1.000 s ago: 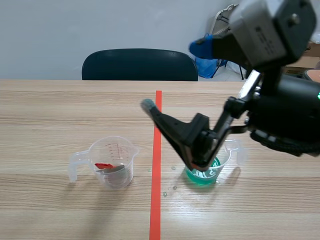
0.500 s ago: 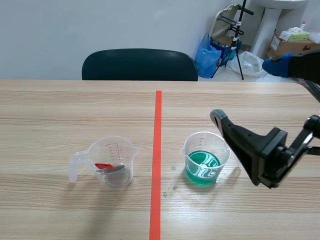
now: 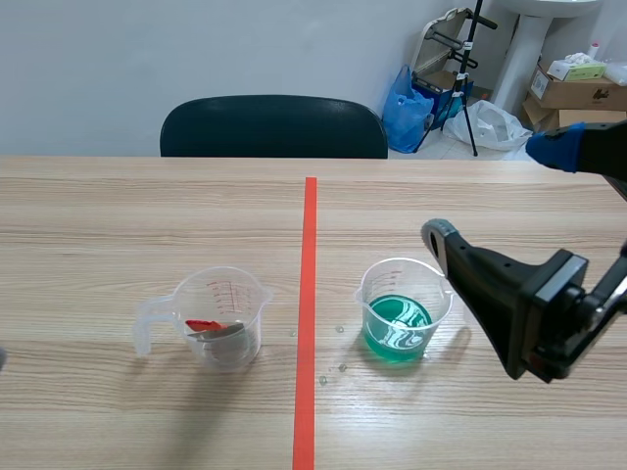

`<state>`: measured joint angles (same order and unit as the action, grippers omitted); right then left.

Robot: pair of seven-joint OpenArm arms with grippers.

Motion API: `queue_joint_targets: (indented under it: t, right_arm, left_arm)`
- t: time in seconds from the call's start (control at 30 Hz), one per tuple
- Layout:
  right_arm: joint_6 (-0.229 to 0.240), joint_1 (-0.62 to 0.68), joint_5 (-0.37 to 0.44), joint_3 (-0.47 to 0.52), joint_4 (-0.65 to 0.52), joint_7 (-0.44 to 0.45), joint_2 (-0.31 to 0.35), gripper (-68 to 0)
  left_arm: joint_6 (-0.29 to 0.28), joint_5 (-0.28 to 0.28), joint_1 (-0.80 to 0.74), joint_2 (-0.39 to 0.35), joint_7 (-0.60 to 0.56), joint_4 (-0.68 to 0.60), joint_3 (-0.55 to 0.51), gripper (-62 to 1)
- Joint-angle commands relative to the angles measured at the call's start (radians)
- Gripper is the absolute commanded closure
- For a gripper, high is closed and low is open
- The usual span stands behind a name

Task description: Do the redox reaction experiment

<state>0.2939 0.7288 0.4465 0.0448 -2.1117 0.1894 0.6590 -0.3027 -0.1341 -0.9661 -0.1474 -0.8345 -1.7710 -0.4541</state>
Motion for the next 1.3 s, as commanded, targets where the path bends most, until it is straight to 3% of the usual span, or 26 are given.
queue_joint_targets:
  t: [0.0,0.17,0.53,1.27]
  right_arm:
    - [-0.002,-0.012,0.023,0.009,-0.014,0.015,0.000,-67.9]
    - [0.013,-0.014,0.045,0.009,-0.014,0.000,0.000,-67.9]
    - [0.013,-0.014,0.045,0.010,-0.014,-0.016,0.000,-67.9]
    - [0.012,-0.014,0.044,0.010,-0.014,-0.015,0.000,-67.9]
  left_arm:
    - [-0.019,0.042,-0.014,-0.031,-0.010,-0.003,-0.005,-62.3]
    - [-0.024,0.119,-0.014,-0.098,-0.005,-0.003,-0.006,-62.3]
    - [-0.024,0.158,-0.014,-0.161,-0.002,-0.003,-0.005,-62.3]
    - [-0.025,0.160,-0.014,-0.167,-0.002,-0.003,-0.005,-62.3]
